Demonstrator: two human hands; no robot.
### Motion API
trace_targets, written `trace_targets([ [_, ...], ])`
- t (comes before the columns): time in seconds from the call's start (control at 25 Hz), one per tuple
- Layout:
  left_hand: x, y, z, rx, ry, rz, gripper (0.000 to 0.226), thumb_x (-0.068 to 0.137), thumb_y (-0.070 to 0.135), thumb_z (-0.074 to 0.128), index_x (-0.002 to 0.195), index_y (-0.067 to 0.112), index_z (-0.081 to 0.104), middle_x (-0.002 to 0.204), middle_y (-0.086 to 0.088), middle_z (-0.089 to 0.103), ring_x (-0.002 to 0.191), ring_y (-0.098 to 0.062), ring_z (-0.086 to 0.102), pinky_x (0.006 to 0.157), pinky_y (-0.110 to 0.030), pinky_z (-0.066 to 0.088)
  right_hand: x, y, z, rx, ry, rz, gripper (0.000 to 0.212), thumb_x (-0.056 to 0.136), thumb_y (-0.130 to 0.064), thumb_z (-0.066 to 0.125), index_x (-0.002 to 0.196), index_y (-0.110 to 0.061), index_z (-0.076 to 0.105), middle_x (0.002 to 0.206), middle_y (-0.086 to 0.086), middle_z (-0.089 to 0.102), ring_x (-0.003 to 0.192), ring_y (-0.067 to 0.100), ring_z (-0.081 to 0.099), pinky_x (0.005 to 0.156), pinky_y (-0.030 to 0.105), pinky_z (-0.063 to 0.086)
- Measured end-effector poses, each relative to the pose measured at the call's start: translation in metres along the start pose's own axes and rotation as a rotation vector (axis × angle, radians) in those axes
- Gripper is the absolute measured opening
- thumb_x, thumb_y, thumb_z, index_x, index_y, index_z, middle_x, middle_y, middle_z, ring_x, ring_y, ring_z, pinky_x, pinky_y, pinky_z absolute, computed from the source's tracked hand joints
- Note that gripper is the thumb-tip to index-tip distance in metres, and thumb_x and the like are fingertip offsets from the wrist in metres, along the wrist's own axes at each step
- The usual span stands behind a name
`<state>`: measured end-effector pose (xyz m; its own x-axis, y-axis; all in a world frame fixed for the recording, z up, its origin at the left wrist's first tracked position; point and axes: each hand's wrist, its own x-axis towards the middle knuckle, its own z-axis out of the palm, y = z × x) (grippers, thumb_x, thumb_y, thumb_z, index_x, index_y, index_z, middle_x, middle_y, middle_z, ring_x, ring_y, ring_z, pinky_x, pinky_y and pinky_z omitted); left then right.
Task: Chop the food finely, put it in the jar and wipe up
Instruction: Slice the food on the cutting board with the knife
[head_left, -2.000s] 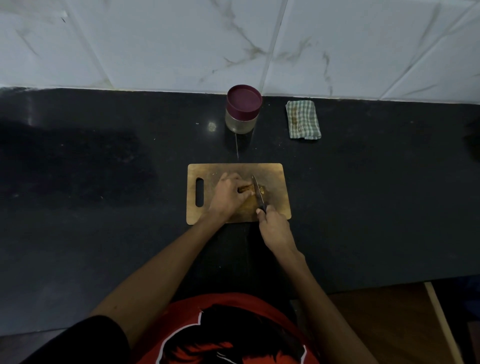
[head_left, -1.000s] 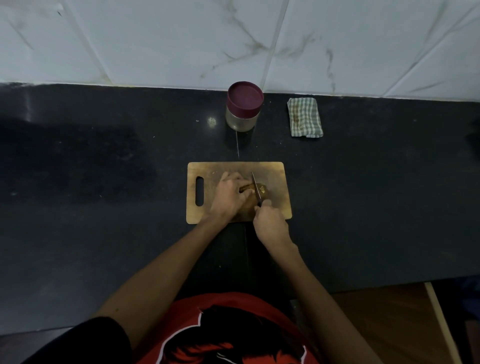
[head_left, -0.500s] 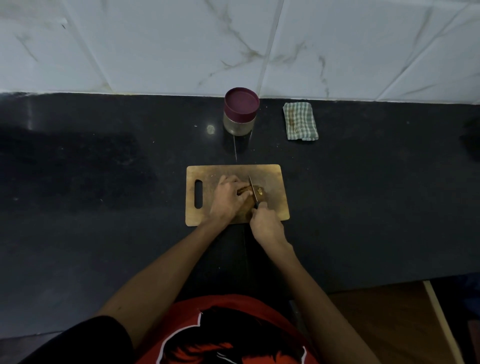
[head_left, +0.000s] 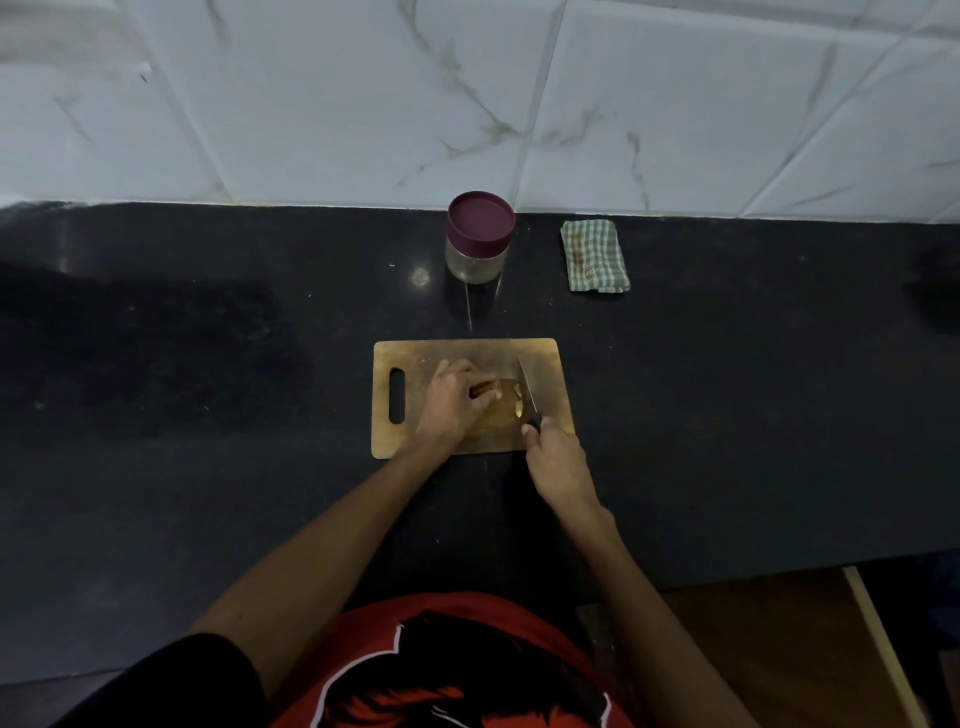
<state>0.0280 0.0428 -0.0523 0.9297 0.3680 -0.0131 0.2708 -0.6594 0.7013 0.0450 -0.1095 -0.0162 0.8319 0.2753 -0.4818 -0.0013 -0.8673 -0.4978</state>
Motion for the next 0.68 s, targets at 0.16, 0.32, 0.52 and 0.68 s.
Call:
trace_targets([
  [0.16,0.0,-0.001,0.0,-0.018,-0.011,0.008,0.029,0.086,0.02,0.066,0.115,0.017,0.067,0.107,-0.002,0.061,0.097,-0.013,0.044,0.083,-0.02,0.034,-0.001,-0.003,-0.002,0.014,-0.031,0.001,0.027,0.104,-0.035,0.039,0.114,-0.015,0.055,0.099,0.005,0.062,0.093,0.021,0.063,0.086,0.047,0.054],
  [0.32,-0.001,-0.001,-0.002,-0.009,-0.02,0.025,0.028,0.087,0.021,0.065,0.114,0.018,0.066,0.107,0.0,0.06,0.096,-0.009,0.042,0.082,-0.019,0.031,-0.005,-0.007,0.002,0.008,-0.052,-0.018,0.024,0.105,-0.032,0.04,0.112,-0.014,0.054,0.097,0.003,0.06,0.09,0.018,0.062,0.081,0.041,0.054],
  [0.52,-0.001,-0.001,-0.004,-0.013,-0.016,0.034,0.03,0.086,0.021,0.065,0.116,0.015,0.065,0.109,-0.001,0.061,0.096,-0.007,0.041,0.082,-0.019,0.033,-0.004,-0.012,0.006,-0.028,-0.072,-0.023,0.021,0.105,-0.032,0.039,0.112,-0.016,0.051,0.097,0.003,0.059,0.09,0.018,0.062,0.084,0.044,0.054],
  [0.68,-0.001,-0.002,-0.004,0.019,-0.04,0.052,0.035,0.088,0.02,0.063,0.123,0.014,0.061,0.112,-0.002,0.059,0.101,-0.013,0.044,0.085,-0.019,0.034,-0.004,-0.013,0.006,-0.08,-0.068,-0.031,0.019,0.105,-0.031,0.039,0.112,-0.017,0.049,0.091,-0.001,0.055,0.083,0.013,0.058,0.074,0.036,0.05],
])
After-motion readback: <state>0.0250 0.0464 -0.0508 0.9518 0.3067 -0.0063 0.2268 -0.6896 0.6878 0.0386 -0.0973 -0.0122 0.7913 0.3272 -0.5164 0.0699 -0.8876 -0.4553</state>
